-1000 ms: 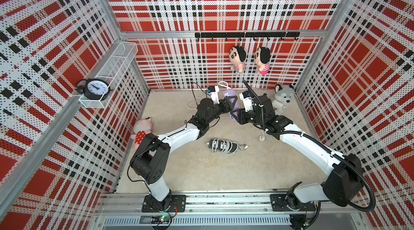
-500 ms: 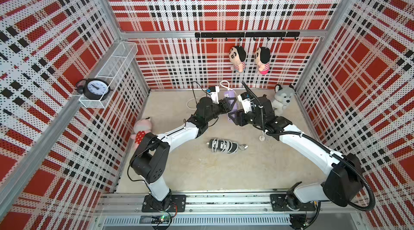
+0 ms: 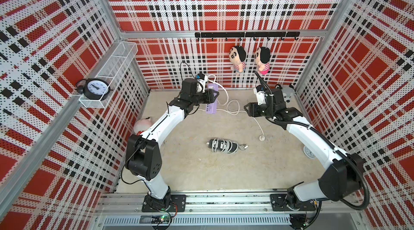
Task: Unwrap the cord wrapped around the power strip
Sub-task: Adjust the power strip, then place the power strip at the center of the board.
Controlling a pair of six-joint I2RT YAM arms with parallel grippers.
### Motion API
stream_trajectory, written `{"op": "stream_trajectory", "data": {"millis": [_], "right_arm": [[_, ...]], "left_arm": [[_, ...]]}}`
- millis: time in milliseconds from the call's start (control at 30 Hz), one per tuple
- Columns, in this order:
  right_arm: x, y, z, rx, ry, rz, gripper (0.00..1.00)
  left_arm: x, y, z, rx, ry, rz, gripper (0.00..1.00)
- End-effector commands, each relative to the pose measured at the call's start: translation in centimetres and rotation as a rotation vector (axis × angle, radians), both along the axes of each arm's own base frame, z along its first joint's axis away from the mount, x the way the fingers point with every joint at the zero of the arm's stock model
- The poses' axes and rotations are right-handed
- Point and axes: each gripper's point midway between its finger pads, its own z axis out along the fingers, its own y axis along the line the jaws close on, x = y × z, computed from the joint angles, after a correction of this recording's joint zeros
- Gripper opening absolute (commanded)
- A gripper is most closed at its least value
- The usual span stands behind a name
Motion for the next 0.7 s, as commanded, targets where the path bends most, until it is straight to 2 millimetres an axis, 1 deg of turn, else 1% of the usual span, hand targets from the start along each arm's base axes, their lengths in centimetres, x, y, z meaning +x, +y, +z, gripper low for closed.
{"op": "stream_trajectory", "data": {"millis": [0, 33, 67, 100, 167, 233, 267, 333, 400, 467, 533, 667], "right_arm": [[0.4, -3.7, -5.5, -0.189, 0.144, -0.089, 0.46], [0.8, -4.3, -6.2, -0.200, 0.154, -0.111, 0.45], [1.1, -4.8, -6.7, -0.215, 0.161, -0.128, 0.45], [1.3, -5.3, -7.3, -0.229, 0.171, -0.141, 0.45], [1.4, -6.0, -8.1, -0.238, 0.192, -0.151, 0.48], [1.3, -6.5, -8.6, -0.235, 0.199, -0.162, 0.50], [1.2, -6.7, -8.7, -0.233, 0.201, -0.166, 0.51], [1.0, -6.9, -9.2, -0.230, 0.212, -0.169, 0.54], [0.7, -7.1, -9.7, -0.238, 0.228, -0.171, 0.57], [0.3, -7.2, -10.2, -0.241, 0.242, -0.173, 0.61], [-0.2, -7.3, -10.9, -0.237, 0.262, -0.175, 0.67], [-1.0, -8.0, -12.2, -0.236, 0.305, -0.188, 0.70]], "left_arm": [[-1.5, 5.5, -2.9, 0.234, 0.076, 0.068, 0.00], [-1.6, 7.0, -3.2, 0.254, 0.086, 0.106, 0.00], [-1.3, 9.5, -3.4, 0.268, 0.097, 0.170, 0.00], [-1.5, 11.5, -4.0, 0.287, 0.112, 0.225, 0.00], [-2.1, 15.0, -5.4, 0.307, 0.152, 0.321, 0.00], [-2.9, 18.4, -7.4, 0.300, 0.193, 0.414, 0.00], [-3.2, 19.6, -8.3, 0.290, 0.205, 0.447, 0.00], [-3.7, 21.4, -11.1, 0.299, 0.261, 0.493, 0.00], [-3.8, 22.5, -13.5, 0.316, 0.317, 0.529, 0.00], [-3.4, 23.5, -15.6, 0.310, 0.358, 0.586, 0.00], [-2.9, 24.2, -17.6, 0.313, 0.398, 0.621, 0.00], [-1.6, 26.2, -21.0, 0.335, 0.459, 0.698, 0.00]]}}
